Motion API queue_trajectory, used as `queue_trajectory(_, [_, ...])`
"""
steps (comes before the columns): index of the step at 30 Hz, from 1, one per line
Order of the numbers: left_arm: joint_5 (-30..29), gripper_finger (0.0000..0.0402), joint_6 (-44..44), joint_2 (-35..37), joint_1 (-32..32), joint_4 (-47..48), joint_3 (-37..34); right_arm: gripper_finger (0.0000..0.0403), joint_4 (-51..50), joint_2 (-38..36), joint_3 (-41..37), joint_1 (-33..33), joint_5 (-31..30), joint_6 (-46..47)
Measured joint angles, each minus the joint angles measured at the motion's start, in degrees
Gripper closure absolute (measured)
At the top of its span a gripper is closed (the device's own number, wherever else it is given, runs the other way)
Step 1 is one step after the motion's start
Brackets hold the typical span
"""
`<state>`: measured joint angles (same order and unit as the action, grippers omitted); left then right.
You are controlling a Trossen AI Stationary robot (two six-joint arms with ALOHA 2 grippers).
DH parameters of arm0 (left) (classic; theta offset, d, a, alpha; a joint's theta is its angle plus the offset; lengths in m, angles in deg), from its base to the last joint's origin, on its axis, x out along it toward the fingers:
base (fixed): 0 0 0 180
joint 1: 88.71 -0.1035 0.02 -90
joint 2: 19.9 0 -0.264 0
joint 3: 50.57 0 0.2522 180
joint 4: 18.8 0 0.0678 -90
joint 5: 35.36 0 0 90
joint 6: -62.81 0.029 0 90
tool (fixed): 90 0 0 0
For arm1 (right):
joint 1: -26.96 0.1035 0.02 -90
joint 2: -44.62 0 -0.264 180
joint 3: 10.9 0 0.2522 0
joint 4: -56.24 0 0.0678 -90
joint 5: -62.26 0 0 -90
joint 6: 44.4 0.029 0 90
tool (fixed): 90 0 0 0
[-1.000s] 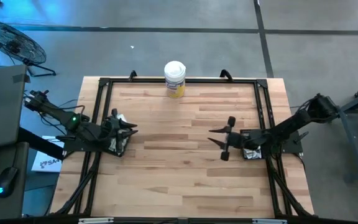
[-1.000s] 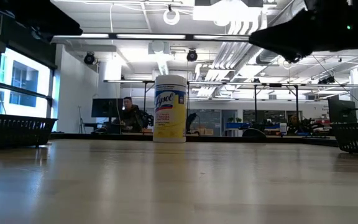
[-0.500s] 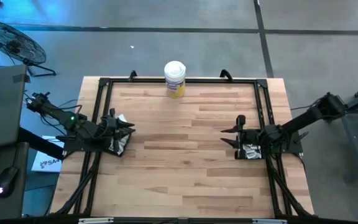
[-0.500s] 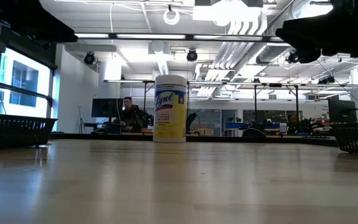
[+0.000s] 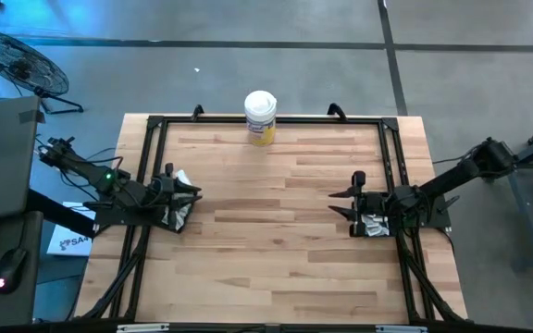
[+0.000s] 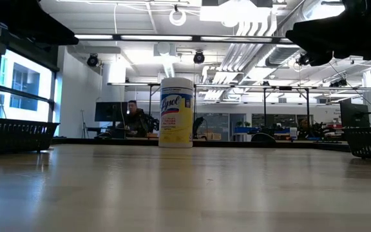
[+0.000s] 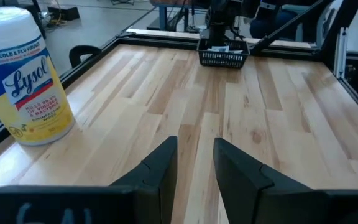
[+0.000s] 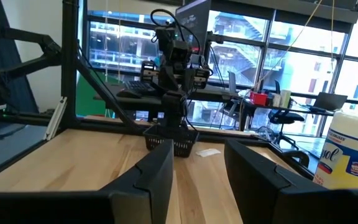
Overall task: Pick & Place First Aid Supplies
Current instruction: Put the bandage into the left black basket
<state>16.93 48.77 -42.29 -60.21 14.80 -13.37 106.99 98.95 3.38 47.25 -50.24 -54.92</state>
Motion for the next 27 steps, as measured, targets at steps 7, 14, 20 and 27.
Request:
queue_trajectory(7, [-0.2, 0.0299, -1.0, 0.0, 0.0, -0.9, 0.0, 0.0265, 0.1, 0.0, 0.0, 0.0, 0.2, 0.0])
queue_trajectory(14, [-3.6, 0.0299, -0.8, -0.2, 0.0, -0.9, 0.0, 0.0265, 0.1, 0.0, 0.0, 0.0, 0.0, 0.0])
queue_trajectory(20, [-5.3, 0.03, -1.2, -2.4, 0.0, -2.4, 0.0, 0.0265, 0.1, 0.0, 0.0, 0.0, 0.0, 0.0])
queue_trajectory(27, [-7.9, 0.03, -1.7, -5.9, 0.0, -6.8, 0.2, 0.0265, 0.1, 0.0, 0.0, 0.0, 0.0, 0.0])
